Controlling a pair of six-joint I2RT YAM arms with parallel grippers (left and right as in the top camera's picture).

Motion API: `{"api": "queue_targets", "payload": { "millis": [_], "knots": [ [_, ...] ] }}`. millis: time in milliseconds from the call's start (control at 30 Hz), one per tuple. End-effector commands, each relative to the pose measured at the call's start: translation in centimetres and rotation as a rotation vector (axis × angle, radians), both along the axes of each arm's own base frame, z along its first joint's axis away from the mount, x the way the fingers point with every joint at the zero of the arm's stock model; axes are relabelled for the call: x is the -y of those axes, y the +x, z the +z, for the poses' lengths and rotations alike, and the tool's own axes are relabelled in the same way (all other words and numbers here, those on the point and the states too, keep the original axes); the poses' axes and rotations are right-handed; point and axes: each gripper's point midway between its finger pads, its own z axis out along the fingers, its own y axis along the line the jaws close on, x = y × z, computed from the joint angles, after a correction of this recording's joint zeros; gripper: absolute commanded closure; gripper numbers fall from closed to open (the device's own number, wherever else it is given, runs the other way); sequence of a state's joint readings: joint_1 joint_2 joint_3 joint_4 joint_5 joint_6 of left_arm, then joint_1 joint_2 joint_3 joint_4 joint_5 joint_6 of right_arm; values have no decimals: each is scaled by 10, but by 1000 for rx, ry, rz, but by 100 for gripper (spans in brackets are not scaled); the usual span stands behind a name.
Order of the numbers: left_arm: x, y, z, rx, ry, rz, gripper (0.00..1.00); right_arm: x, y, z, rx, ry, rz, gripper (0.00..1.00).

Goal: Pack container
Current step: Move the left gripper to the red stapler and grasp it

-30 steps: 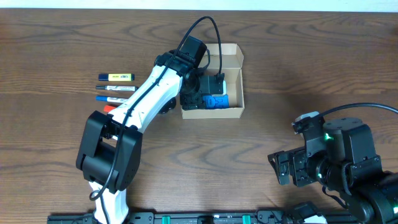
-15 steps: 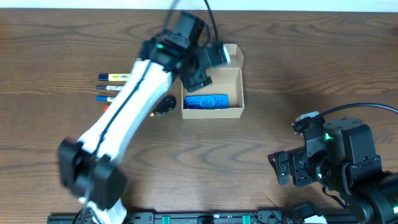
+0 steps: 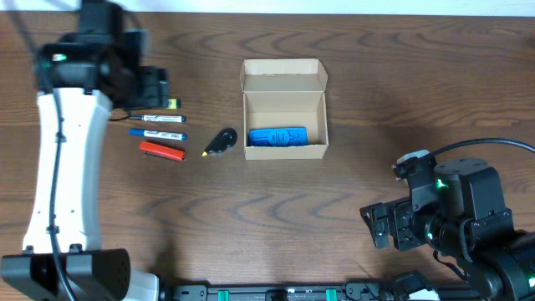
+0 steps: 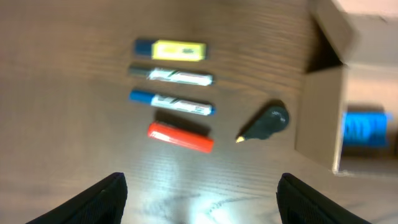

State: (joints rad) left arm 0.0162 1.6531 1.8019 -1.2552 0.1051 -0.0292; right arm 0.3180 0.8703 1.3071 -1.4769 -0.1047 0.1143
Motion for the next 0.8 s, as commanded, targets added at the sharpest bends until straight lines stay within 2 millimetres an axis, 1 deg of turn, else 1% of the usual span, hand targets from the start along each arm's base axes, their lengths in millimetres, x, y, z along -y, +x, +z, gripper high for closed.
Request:
{"api": "queue_targets", "payload": {
  "millis": [0,67,200,267,467,533,567,667,767],
  "knots": [
    [-16,-9,-17,-69,-143,205,22,1,0,-1,-6,6,-13,1],
    [-25,-15,-30,-105,-184,245,24,1,0,-1,-6,6,-13,1],
    [-40,-28,-71,-190,-206,400,26,1,0,-1,-6,6,-13,1],
    [-44,-32,-91,-218,-198,488,26,1,0,-1,-6,6,-13,1],
    [-37,-37,-134,-237,-174,691,25,1,0,-1,-6,6,-13,1],
    [-35,-42,-151,-234,-144,814,20,1,0,-1,-6,6,-13,1],
    [-35,-42,-152,-234,-143,820,20,1,0,-1,-6,6,-13,1],
    [-28,-47,-171,-219,-130,919,17,1,0,-1,-6,6,-13,1],
    [-23,-44,-184,-176,-120,944,16,1,0,-1,-6,6,-13,1]
  ]
}}
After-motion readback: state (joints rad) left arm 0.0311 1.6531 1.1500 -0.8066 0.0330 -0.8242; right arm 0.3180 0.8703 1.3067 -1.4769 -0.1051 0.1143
